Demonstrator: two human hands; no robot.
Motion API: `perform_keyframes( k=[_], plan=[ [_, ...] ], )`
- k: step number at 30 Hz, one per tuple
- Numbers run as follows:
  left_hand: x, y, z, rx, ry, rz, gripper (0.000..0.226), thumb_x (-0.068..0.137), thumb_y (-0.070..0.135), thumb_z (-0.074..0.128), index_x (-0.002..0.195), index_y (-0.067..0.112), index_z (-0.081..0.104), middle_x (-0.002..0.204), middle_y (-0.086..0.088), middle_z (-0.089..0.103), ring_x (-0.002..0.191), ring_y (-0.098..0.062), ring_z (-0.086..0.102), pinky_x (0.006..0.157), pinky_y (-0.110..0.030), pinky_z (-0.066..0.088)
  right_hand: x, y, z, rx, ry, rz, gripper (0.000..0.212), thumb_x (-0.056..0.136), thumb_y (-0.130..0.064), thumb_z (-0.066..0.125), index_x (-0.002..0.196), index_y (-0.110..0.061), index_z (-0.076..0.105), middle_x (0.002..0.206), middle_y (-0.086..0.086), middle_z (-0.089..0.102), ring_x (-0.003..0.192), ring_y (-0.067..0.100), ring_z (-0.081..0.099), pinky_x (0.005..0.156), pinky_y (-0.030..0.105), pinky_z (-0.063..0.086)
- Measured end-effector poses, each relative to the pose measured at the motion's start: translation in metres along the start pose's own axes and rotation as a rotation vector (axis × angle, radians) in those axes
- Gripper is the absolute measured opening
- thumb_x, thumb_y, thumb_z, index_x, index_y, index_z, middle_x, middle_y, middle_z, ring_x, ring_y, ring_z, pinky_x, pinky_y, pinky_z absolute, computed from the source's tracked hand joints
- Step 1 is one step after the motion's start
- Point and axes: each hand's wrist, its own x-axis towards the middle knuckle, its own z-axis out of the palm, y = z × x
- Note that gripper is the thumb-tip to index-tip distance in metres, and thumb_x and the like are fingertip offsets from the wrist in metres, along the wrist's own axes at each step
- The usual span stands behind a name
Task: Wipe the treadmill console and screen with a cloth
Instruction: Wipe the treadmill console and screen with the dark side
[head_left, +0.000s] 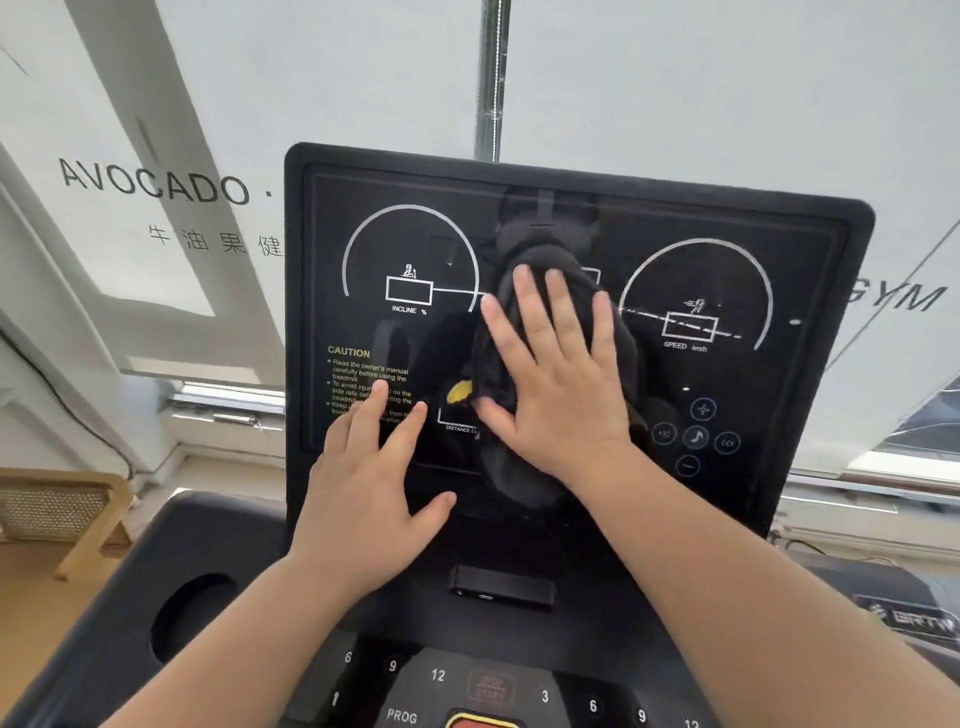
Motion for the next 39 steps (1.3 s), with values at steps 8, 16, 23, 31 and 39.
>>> perform_keyframes(
  k=[8,16,23,31,39],
  plan=[
    [0.001,-0.002,-0.001,-0.027,0.011,0.02,0.089,0.075,0.066,0.062,0.152,0.03,0.038,0.164,-0.007,0.019,0.139,-0.03,0.023,0.102,-0.05,0.045,-0.022,0.077,-0.006,-0.011,0.093,0.252,0.099,0.085,-0.073,0.056,0.164,-0.028,0.019,0.173,0.012,0.011,0.159,0.035,0.008,0.125,0.062,-0.002],
    [0.0,0.003,-0.002,-0.042,0.017,0.007,0.089,0.076,0.06,0.071,0.153,0.028,0.038,0.164,-0.009,0.019,0.139,-0.032,0.023,0.104,-0.05,0.044,0.042,0.035,-0.02,0.046,0.106,0.497,0.103,0.09,-0.079,0.037,0.165,-0.016,0.006,0.171,0.022,0.001,0.158,0.044,0.0,0.122,0.07,-0.003],
    [0.001,-0.001,0.002,-0.017,0.035,0.02,0.089,0.073,0.056,0.075,0.151,0.027,0.041,0.161,-0.012,0.025,0.134,-0.034,0.028,0.1,-0.052,0.046,0.037,0.044,-0.012,-0.069,0.059,-0.268,0.088,0.09,-0.065,0.048,0.164,-0.028,0.021,0.173,0.008,0.012,0.16,0.032,0.009,0.126,0.061,0.0],
    [0.001,0.002,0.002,-0.058,0.038,0.009,0.088,0.076,0.057,0.072,0.152,0.029,0.038,0.163,-0.009,0.02,0.138,-0.031,0.022,0.101,-0.049,0.046,0.012,0.086,-0.022,0.096,0.163,0.729,0.09,0.094,-0.07,0.042,0.165,-0.026,0.011,0.173,0.013,0.004,0.159,0.036,0.002,0.125,0.065,0.002],
    [0.001,-0.001,0.004,-0.042,0.016,0.018,0.086,0.076,0.049,0.076,0.151,0.026,0.041,0.162,-0.012,0.024,0.136,-0.037,0.029,0.092,-0.052,0.052,0.035,0.001,-0.006,-0.026,0.071,-0.01,0.089,0.092,-0.068,0.047,0.165,-0.026,0.017,0.174,0.01,0.009,0.16,0.035,0.006,0.125,0.064,-0.001]
  ],
)
